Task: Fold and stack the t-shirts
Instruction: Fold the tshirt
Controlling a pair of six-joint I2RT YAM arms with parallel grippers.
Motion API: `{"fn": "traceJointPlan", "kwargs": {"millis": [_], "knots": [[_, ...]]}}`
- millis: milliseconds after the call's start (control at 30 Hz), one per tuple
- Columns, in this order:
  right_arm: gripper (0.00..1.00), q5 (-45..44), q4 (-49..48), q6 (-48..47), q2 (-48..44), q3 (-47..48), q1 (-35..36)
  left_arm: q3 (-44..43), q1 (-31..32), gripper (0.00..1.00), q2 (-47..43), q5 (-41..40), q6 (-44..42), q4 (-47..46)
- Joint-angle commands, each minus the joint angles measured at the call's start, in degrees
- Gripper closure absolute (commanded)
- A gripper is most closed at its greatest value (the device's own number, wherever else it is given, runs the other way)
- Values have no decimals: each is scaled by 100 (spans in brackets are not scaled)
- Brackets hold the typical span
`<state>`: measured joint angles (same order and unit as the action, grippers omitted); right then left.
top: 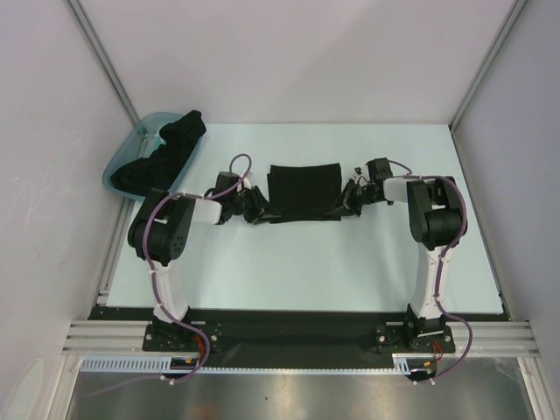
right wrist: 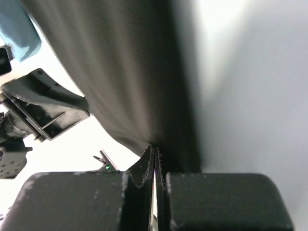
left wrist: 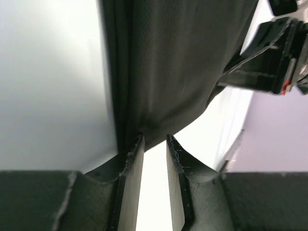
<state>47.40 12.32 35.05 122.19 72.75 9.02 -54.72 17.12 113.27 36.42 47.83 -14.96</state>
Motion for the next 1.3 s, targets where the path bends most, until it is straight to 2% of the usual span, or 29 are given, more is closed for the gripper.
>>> {"fn": "traceJointPlan", "kwargs": {"millis": [0, 133, 233, 300, 367, 400, 467, 533, 600, 700, 833, 967, 1133, 1267], "knots": [[100, -529, 304, -656, -371, -244, -286, 260, -113, 68, -367, -617, -844, 853], [100, -556, 762, -955, -757, -156, -392, 164, -192, 67, -771, -1004, -1583, 1661], [96, -731, 1315, -1122, -1083, 81, -392, -82, -122, 62, -1210, -1294, -2014, 2242], [87, -802, 1606, -1211, -1319, 160, -453, -302, 96, 59, -1552, -1488, -2356, 2620], [82, -872, 1712, -1211, -1469, 152, -523, -530, 352, 51, -1781, -1988, -2707, 2918], [75, -890, 1835, -1211, -1531, 160, -611, -592, 518, 48, -1878, -2173, -2840, 2946], [68, -969, 1976, -1167, -1646, 134, -717, -785, 1063, 40, -2116, -2830, -3182, 3034], [59, -987, 2064, -1132, -1690, 117, -849, -917, 1608, 37, -2160, -3175, -3376, 3034], [50, -1039, 2143, -1149, -1734, 125, -858, -1163, 2108, 34, -2090, -3589, -3614, 2921], [43, -1162, 2214, -1193, -1813, 178, -1077, -1471, 2714, 33, -1731, -3966, -4210, 2561], [40, -1067, 2196, -1149, -1866, 204, -1253, -1725, 3243, 32, -994, -4442, -5597, 1919], [39, -1048, 2073, -1202, -1980, 152, -1306, -1989, 3455, 31, -518, -4732, -6494, 1594], [36, -1005, 1889, -1176, -2217, -94, -1437, -2428, 3570, 30, 54, -4565, -6909, 1522], [34, -689, 1669, -1070, -2094, -200, -1455, -2780, 3631, 31, 327, -4784, -6736, 1767]]}}
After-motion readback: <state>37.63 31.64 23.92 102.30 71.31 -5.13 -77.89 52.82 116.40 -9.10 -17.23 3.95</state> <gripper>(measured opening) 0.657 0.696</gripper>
